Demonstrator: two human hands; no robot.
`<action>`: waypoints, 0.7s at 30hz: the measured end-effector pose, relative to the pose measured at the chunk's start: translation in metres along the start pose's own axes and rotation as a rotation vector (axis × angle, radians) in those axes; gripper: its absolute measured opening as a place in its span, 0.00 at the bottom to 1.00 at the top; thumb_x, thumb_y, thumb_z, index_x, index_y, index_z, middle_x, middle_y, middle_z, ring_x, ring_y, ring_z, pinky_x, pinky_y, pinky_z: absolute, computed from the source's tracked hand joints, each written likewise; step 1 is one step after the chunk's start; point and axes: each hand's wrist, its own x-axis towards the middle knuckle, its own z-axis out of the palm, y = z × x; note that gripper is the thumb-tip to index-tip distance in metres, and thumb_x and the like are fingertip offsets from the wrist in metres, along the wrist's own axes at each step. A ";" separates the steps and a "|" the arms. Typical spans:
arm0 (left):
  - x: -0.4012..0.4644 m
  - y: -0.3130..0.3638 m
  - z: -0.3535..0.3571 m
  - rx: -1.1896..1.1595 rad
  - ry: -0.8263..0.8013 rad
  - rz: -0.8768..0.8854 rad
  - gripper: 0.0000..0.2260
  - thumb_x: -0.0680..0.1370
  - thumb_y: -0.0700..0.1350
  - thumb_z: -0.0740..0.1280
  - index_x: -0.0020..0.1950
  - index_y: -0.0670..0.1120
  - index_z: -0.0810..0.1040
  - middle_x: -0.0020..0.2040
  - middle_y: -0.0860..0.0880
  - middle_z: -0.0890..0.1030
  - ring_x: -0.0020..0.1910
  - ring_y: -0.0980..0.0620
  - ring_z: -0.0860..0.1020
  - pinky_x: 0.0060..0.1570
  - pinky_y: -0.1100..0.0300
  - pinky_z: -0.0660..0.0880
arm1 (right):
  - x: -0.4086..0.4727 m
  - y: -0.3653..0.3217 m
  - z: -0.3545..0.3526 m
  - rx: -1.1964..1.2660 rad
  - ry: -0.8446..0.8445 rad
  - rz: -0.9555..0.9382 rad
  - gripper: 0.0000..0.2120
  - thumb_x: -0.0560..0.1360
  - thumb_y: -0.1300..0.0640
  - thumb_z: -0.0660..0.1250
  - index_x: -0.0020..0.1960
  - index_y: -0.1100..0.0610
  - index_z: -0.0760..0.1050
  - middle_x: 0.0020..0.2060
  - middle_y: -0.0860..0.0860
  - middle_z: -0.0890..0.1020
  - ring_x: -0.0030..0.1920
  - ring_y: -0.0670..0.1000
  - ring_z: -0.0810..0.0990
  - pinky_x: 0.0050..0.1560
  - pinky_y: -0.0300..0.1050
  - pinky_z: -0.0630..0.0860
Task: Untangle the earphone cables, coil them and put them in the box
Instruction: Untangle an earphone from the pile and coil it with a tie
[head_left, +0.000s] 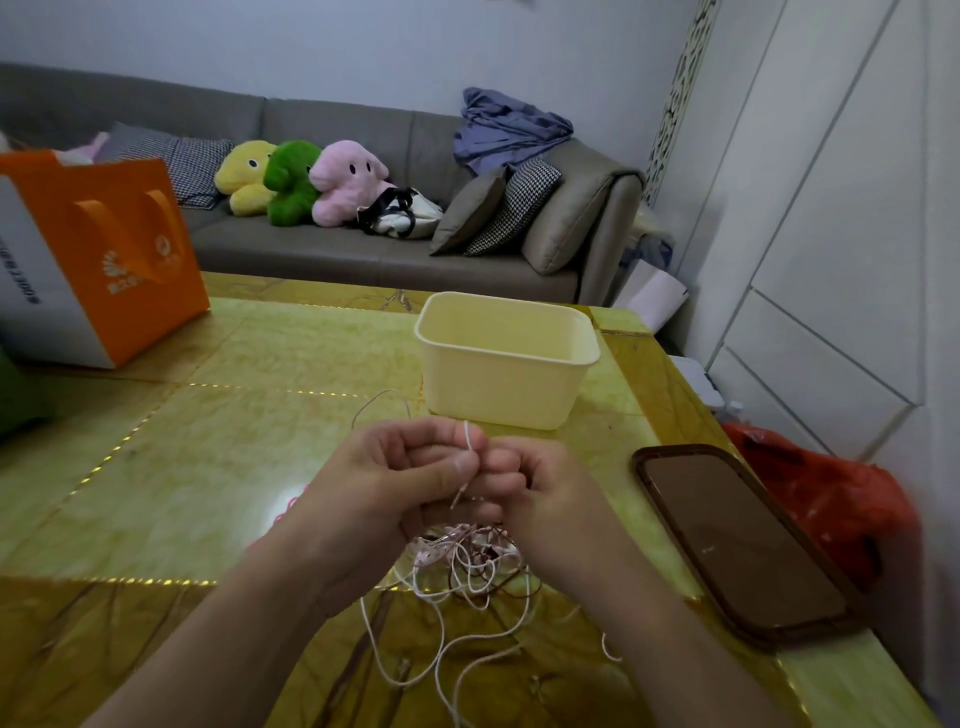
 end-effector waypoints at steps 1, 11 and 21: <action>0.001 -0.001 0.000 -0.015 0.041 0.043 0.10 0.73 0.32 0.69 0.54 0.33 0.81 0.53 0.31 0.85 0.49 0.40 0.88 0.39 0.54 0.85 | 0.001 0.000 0.001 -0.048 0.003 0.001 0.10 0.84 0.59 0.65 0.51 0.55 0.86 0.41 0.50 0.88 0.43 0.57 0.86 0.43 0.55 0.82; 0.007 -0.012 -0.016 0.626 0.215 0.119 0.09 0.81 0.31 0.68 0.54 0.41 0.86 0.45 0.47 0.89 0.42 0.50 0.87 0.36 0.53 0.84 | -0.009 -0.005 0.000 -0.375 -0.033 -0.108 0.10 0.82 0.53 0.67 0.43 0.53 0.80 0.31 0.42 0.78 0.35 0.45 0.77 0.36 0.45 0.70; -0.002 -0.002 -0.013 0.243 -0.027 -0.163 0.10 0.79 0.36 0.67 0.55 0.33 0.85 0.47 0.34 0.86 0.43 0.43 0.87 0.38 0.56 0.84 | -0.010 -0.011 -0.023 -0.152 0.126 -0.095 0.11 0.79 0.59 0.74 0.38 0.53 0.80 0.25 0.43 0.76 0.28 0.42 0.70 0.30 0.42 0.68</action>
